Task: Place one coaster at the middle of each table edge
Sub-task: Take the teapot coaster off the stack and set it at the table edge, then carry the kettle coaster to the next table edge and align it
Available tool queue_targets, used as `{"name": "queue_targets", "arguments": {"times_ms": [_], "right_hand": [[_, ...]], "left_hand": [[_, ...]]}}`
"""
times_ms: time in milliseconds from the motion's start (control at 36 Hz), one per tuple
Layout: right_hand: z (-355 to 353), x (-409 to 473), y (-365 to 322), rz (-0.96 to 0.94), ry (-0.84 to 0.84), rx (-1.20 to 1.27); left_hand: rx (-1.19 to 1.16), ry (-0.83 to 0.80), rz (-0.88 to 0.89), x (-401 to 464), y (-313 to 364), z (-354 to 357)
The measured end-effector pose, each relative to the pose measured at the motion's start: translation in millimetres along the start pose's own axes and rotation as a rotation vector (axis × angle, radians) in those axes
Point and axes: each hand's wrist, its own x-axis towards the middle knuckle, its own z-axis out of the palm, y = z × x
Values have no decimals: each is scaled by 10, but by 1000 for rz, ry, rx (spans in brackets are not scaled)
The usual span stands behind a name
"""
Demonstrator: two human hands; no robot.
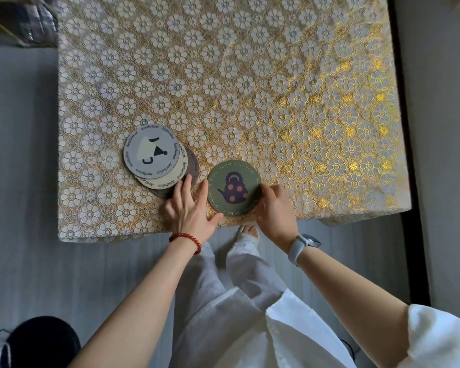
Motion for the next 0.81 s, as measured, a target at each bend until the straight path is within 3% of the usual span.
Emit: {"name": "queue_targets", "arguments": {"times_ms": [194,417,556,694,806], "right_hand": [[3,-96,-93,-70,8,-213],[-13,0,-543,-238,-185,-171],[128,167,-1073,-265,-181,-76],[381,491,-1647,-91,-172,7],[639,673,-1928,215,-141,-2]], "left_hand": [[-46,37,1,-84,-21,-76],[-55,140,-52,-163,-351,-411],[-61,184,-135,-58,-854,-687],[-30,25,-173,174,-1560,-847],[62,-145,-83,335,-2073,-875]]}}
